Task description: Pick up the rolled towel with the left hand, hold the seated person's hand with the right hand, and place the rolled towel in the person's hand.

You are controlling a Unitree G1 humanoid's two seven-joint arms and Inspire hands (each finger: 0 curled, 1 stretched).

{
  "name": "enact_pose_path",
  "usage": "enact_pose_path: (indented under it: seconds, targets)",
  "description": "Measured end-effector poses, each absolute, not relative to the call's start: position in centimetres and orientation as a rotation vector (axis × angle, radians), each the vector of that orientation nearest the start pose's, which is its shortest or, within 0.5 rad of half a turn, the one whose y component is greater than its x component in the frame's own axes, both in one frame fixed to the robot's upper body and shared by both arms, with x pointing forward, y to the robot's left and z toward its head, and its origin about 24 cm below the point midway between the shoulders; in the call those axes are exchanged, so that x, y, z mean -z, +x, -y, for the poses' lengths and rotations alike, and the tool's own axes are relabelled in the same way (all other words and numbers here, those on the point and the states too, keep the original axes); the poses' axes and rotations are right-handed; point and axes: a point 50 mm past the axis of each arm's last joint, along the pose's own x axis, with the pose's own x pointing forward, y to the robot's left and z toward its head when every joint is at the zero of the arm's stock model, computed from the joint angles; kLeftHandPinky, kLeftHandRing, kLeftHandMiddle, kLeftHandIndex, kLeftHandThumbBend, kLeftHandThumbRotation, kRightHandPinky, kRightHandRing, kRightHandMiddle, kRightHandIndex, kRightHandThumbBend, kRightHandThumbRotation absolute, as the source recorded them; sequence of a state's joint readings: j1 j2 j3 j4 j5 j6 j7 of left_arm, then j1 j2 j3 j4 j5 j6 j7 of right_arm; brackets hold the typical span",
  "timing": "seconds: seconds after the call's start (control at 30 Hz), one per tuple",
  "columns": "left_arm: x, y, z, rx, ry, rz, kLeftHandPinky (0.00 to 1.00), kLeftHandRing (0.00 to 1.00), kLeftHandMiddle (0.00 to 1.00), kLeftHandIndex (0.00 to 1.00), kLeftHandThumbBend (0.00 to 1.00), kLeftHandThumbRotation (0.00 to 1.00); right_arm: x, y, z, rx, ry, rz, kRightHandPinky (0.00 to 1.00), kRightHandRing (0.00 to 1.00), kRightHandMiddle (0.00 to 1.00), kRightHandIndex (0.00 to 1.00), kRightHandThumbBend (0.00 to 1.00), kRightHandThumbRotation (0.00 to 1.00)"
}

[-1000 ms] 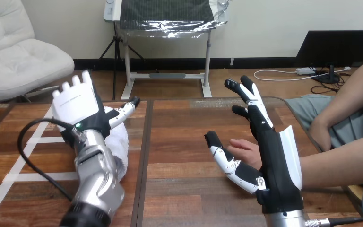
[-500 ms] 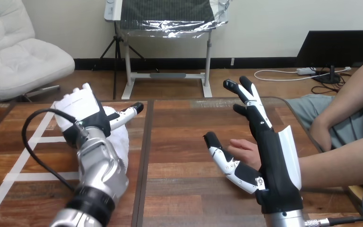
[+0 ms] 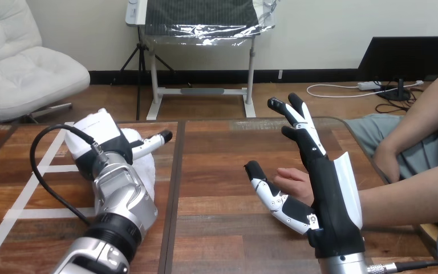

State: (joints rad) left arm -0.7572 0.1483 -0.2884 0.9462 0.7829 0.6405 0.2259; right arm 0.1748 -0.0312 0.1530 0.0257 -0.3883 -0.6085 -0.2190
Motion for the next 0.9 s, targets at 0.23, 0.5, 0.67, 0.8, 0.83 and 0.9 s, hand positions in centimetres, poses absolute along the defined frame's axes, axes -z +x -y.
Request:
enact_pose_path:
  seconds: [0.23,0.5,0.67,0.8,0.83,0.9]
  targets:
    - [-3.3,35.8,-17.1,-0.223,1.354,-0.536,0.96,0.98,1.00,1.00,1.00,0.95,-5.2,20.4,11.8,-0.048,-0.301,0.456,0.89,0.97,1.00,0.88,0.38,0.05]
    - [-2.2,35.4,-17.5,-0.188,1.384,-0.588,0.97,1.00,1.00,1.00,1.00,0.95,-5.1,20.4,11.9,-0.055,-0.308,0.444,0.89,0.98,1.00,0.88,0.39,0.06]
    - [-1.7,35.2,-17.7,-0.173,1.409,-0.611,0.98,1.00,1.00,1.00,1.00,0.96,-5.1,20.5,11.9,-0.059,-0.311,0.435,0.90,0.98,1.00,0.88,0.39,0.06]
    - [-1.5,35.1,-17.9,-0.162,1.441,-0.629,0.98,1.00,1.00,1.00,1.00,0.96,-5.0,20.5,11.9,-0.061,-0.313,0.433,0.90,0.98,1.00,0.88,0.39,0.06]
    - [-1.5,35.1,-18.0,-0.161,1.447,-0.630,0.98,1.00,1.00,1.00,1.00,0.96,-5.0,20.5,11.9,-0.061,-0.313,0.433,0.90,0.98,1.00,0.88,0.39,0.06]
    - [-1.5,35.1,-18.0,-0.158,1.458,-0.634,0.98,1.00,1.00,1.00,1.00,0.96,-5.0,20.5,11.9,-0.062,-0.314,0.432,0.90,0.98,1.00,0.88,0.39,0.07]
